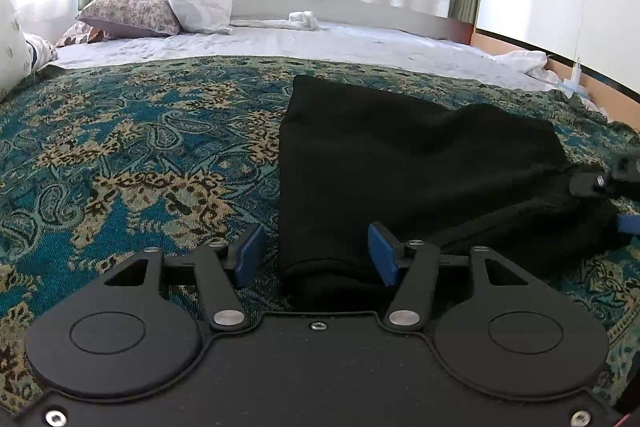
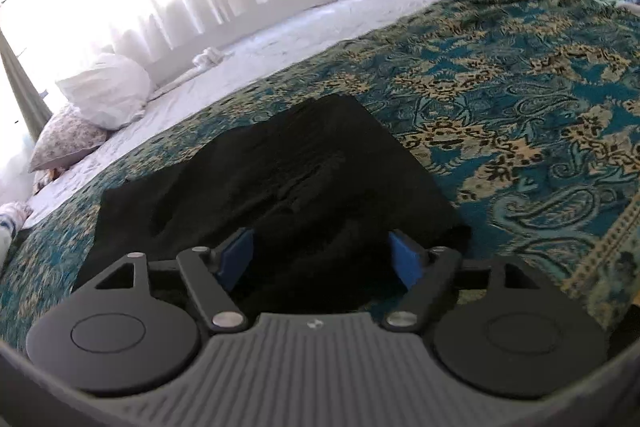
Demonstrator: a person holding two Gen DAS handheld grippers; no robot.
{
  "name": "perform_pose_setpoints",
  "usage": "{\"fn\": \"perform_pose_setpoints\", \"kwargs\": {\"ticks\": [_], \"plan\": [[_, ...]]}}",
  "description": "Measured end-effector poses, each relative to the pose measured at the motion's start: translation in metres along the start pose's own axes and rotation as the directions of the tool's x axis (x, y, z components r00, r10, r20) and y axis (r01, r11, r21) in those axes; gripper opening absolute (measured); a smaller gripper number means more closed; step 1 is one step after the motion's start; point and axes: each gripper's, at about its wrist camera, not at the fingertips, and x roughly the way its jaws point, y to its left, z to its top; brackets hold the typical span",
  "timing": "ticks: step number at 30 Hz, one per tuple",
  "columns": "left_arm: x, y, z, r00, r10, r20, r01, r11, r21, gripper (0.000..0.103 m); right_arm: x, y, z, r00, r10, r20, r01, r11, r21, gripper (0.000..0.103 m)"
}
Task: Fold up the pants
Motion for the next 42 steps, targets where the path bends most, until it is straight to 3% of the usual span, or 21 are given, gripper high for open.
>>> {"fn": "perform_pose_setpoints", "kwargs": {"ticks": [6, 9, 11, 13, 16, 19, 22, 25, 29, 32, 37, 42], "plan": [[0.000, 0.000, -0.001, 1.000, -0.005, 0.005, 0.005, 1.000, -0.006, 0.056, 0.025, 0.008, 0.010, 0.997, -0.079, -0.017, 0.079, 0.997, 0.021, 0.079], [-0.001, 0.000, -0.001, 1.000, -0.003, 0.006, 0.003, 1.000, -0.011, 0.056, 0.034, 0.019, 0.007, 0.993, -0.119, -0.005, 0.118, 0.991, -0.062, 0.061], [-0.002, -0.002, 0.003, 1.000, 0.003, -0.004, -0.003, 1.000, -0.007, 0.055, 0.033, 0.023, 0.008, 0.994, -0.105, 0.013, 0.106, 0.990, -0.097, 0.042], [-0.007, -0.005, 0.011, 1.000, -0.001, -0.008, 0.001, 1.000, -0.008, 0.054, 0.025, 0.022, 0.015, 0.995, -0.084, 0.046, 0.089, 0.991, -0.100, 0.029], [-0.018, -0.012, 0.017, 0.999, -0.035, 0.017, 0.035, 0.999, 0.001, 0.050, 0.007, 0.020, 0.021, 0.986, -0.077, 0.146, 0.097, 0.985, -0.140, 0.018], [-0.019, -0.022, 0.013, 0.999, -0.038, 0.000, 0.038, 0.998, 0.046, 0.050, 0.007, 0.012, 0.021, 0.976, -0.121, 0.183, 0.153, 0.973, -0.171, 0.017], [-0.018, -0.026, 0.001, 0.999, -0.044, -0.011, 0.045, 0.997, 0.056, 0.051, 0.024, -0.007, 0.015, 0.982, -0.154, 0.108, 0.169, 0.974, -0.152, 0.018], [-0.022, -0.025, -0.004, 0.999, -0.041, -0.009, 0.041, 0.997, 0.063, 0.051, 0.019, -0.011, 0.008, 0.982, -0.144, 0.125, 0.165, 0.971, -0.175, 0.022], [-0.023, -0.017, -0.008, 0.999, -0.050, -0.021, 0.050, 0.998, 0.035, 0.052, 0.012, -0.010, 0.008, 0.975, -0.179, 0.129, 0.201, 0.962, -0.185, 0.056], [-0.023, -0.015, -0.011, 0.998, -0.054, -0.018, 0.055, 0.998, 0.036, 0.052, 0.001, -0.017, 0.011, 0.968, -0.202, 0.145, 0.224, 0.963, -0.150, 0.072], [-0.024, -0.017, -0.016, 0.999, -0.049, 0.001, 0.049, 0.997, 0.062, 0.052, -0.030, -0.006, 0.024, 0.944, -0.178, 0.278, 0.224, 0.964, -0.143, 0.076], [-0.025, -0.013, -0.019, 0.998, -0.067, 0.011, 0.066, 0.997, 0.049, 0.052, -0.039, 0.032, 0.047, 0.958, -0.039, 0.283, 0.117, 0.958, -0.262, 0.078]]}}
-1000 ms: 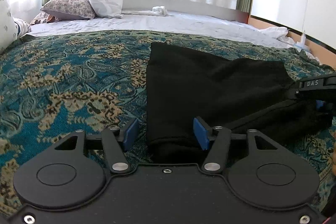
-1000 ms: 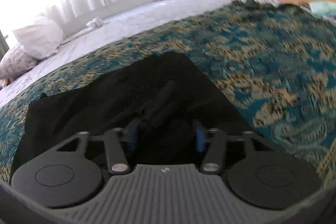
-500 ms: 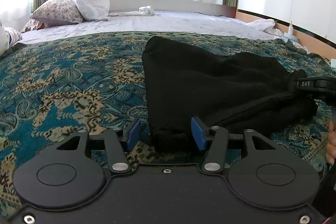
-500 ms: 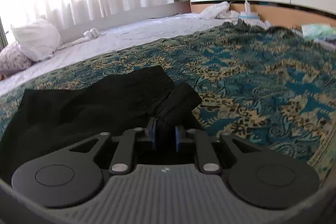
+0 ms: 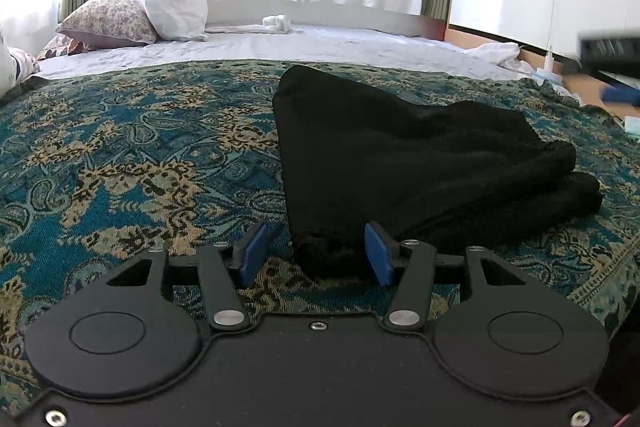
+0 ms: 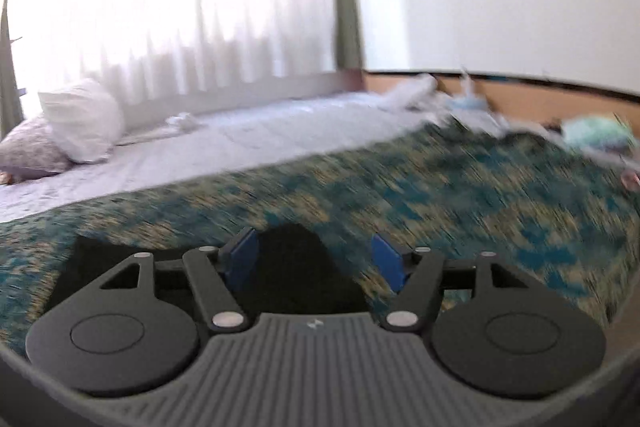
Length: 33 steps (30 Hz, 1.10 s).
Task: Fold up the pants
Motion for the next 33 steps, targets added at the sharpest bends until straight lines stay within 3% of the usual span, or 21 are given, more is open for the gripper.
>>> {"fn": "perform_pose_setpoints", "kwargs": {"ticks": [2, 4, 6, 8, 11, 14, 18, 20, 23, 27, 29, 33], "plan": [[-0.001, 0.000, -0.002, 1.000, 0.001, 0.008, -0.001, 1.000, 0.003, 0.052, 0.016, 0.017, 0.013, 0.983, 0.148, -0.108, -0.153, 0.988, -0.036, 0.078], [-0.001, -0.001, -0.003, 1.000, 0.002, 0.013, -0.002, 1.000, 0.004, 0.052, 0.039, 0.033, 0.016, 0.939, 0.253, -0.234, -0.264, 0.964, -0.016, 0.071], [-0.001, 0.000, -0.003, 1.000, -0.004, 0.012, 0.004, 1.000, -0.007, 0.052, 0.063, 0.047, 0.008, 0.921, 0.228, -0.316, -0.251, 0.967, -0.034, 0.051], [0.000, 0.004, -0.001, 1.000, -0.017, 0.004, 0.017, 1.000, -0.025, 0.052, 0.076, 0.053, -0.008, 0.922, 0.149, -0.357, -0.189, 0.979, -0.080, 0.044], [-0.001, 0.007, -0.001, 0.999, -0.037, 0.001, 0.037, 0.999, -0.026, 0.051, 0.080, 0.046, -0.039, 0.935, 0.041, -0.354, -0.102, 0.982, -0.156, 0.041], [-0.004, 0.010, 0.007, 0.997, -0.062, -0.036, 0.062, 0.998, -0.018, 0.049, 0.066, 0.038, -0.061, 0.966, 0.060, -0.251, -0.118, 0.968, -0.222, 0.042], [0.003, 0.030, 0.047, 0.990, -0.139, -0.029, 0.134, 0.984, -0.117, 0.044, 0.065, 0.033, -0.065, 0.969, 0.079, -0.233, -0.129, 0.970, -0.205, 0.043], [0.013, 0.037, 0.074, 0.992, -0.122, 0.015, 0.123, 0.984, -0.129, 0.040, 0.064, 0.030, -0.065, 0.969, 0.091, -0.228, -0.135, 0.973, -0.189, 0.043], [0.037, 0.039, 0.108, 0.997, -0.076, 0.024, 0.078, 0.992, -0.100, 0.040, 0.066, 0.030, -0.068, 0.971, 0.097, -0.220, -0.139, 0.973, -0.184, 0.043], [0.078, 0.037, 0.139, 0.996, -0.091, 0.002, 0.091, 0.993, -0.075, 0.034, 0.065, 0.028, -0.069, 0.972, 0.109, -0.208, -0.146, 0.974, -0.172, 0.044], [0.111, 0.033, 0.146, 0.995, -0.084, -0.059, 0.081, 0.995, -0.055, 0.022, 0.066, 0.027, -0.070, 0.972, 0.119, -0.203, -0.152, 0.976, -0.158, 0.044], [0.175, 0.028, 0.148, 0.984, -0.008, -0.177, 0.001, 0.999, -0.035, 0.021, 0.065, 0.022, -0.072, 0.971, 0.140, -0.195, -0.167, 0.977, -0.131, 0.045]]}}
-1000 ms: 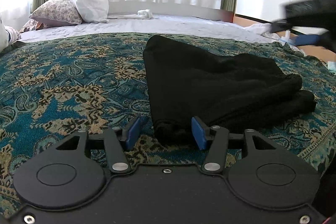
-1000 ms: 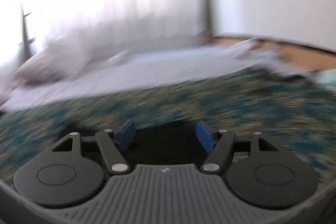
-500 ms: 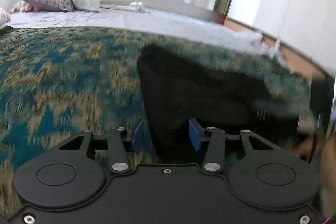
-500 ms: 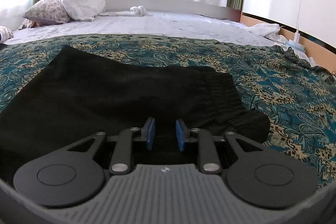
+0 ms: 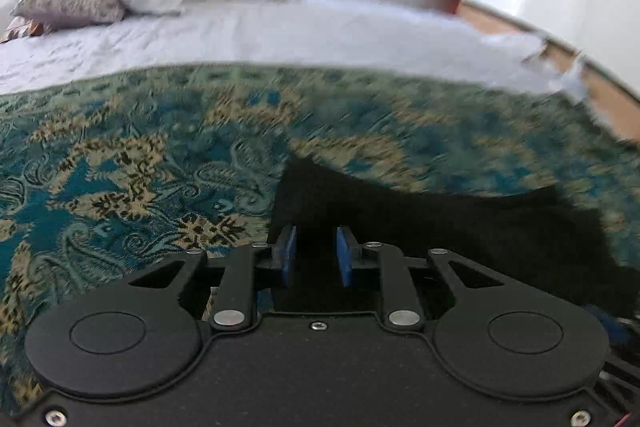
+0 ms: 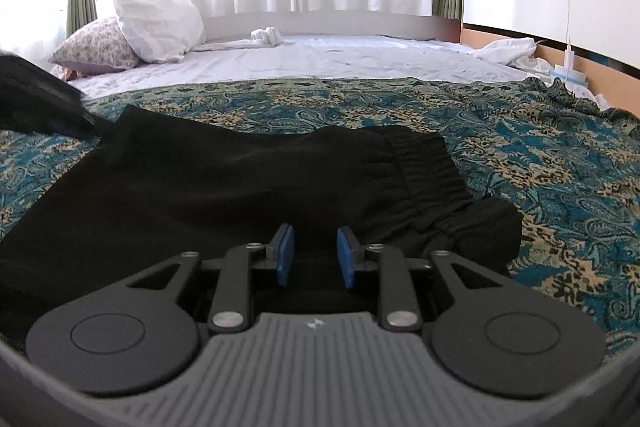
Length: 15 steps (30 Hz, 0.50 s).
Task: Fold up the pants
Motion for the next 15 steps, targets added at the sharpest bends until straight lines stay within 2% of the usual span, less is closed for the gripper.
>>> {"fn": "perform_pose_setpoints", "kwargs": {"ticks": [4, 11, 15], "plan": [[0.023, 0.000, 0.002, 0.999, 0.035, -0.005, -0.035, 0.999, -0.004, 0.022, 0.000, -0.003, -0.001, 1.000, 0.023, 0.008, -0.023, 1.000, 0.020, 0.047], [0.021, -0.006, -0.001, 0.996, 0.084, 0.001, -0.084, 0.995, 0.057, 0.028, 0.000, -0.003, -0.003, 0.999, 0.047, 0.019, -0.047, 0.999, 0.020, 0.053], [0.001, -0.009, -0.015, 0.995, 0.097, -0.017, -0.096, 0.993, 0.075, 0.045, 0.000, -0.002, -0.003, 0.999, 0.050, 0.021, -0.051, 0.999, 0.019, 0.054]]}}
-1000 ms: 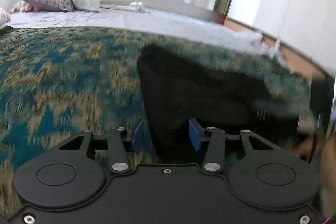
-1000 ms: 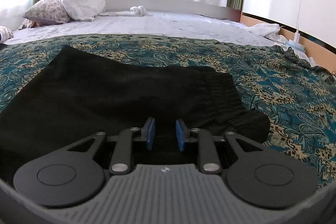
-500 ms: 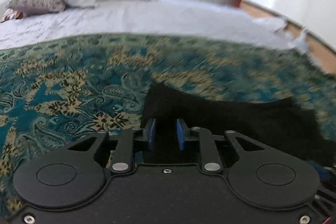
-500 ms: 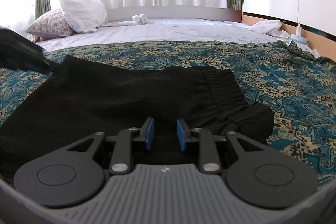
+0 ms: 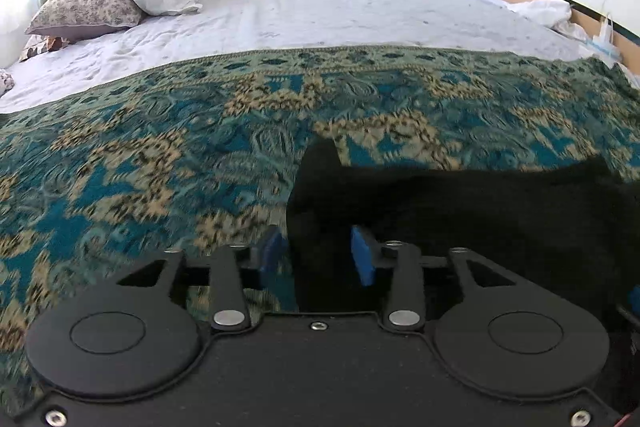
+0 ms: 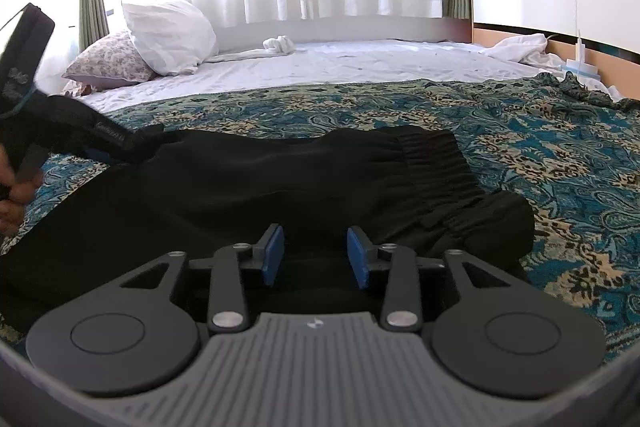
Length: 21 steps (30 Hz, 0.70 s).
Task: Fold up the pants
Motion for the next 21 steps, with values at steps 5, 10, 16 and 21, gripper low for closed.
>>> {"fn": "perform_pose_setpoints", "kwargs": {"ticks": [5, 10, 16, 21], "plan": [[-0.040, -0.002, -0.034, 0.999, -0.029, 0.015, 0.029, 1.000, 0.013, 0.084, 0.000, 0.001, 0.001, 1.000, 0.007, -0.001, -0.007, 1.000, -0.008, 0.058], [-0.077, -0.007, -0.080, 0.999, -0.034, 0.025, 0.033, 0.999, 0.028, 0.085, -0.003, 0.005, 0.003, 1.000, 0.007, -0.004, -0.007, 0.999, -0.035, 0.064], [-0.113, 0.000, -0.118, 0.998, -0.046, 0.046, 0.049, 0.996, -0.071, 0.086, -0.012, 0.011, 0.007, 1.000, 0.001, -0.014, -0.002, 0.997, -0.074, 0.071], [-0.130, 0.005, -0.133, 0.997, -0.039, 0.066, 0.046, 0.993, -0.107, 0.086, -0.035, 0.011, 0.000, 1.000, -0.011, -0.018, 0.009, 0.994, -0.109, 0.075]]}}
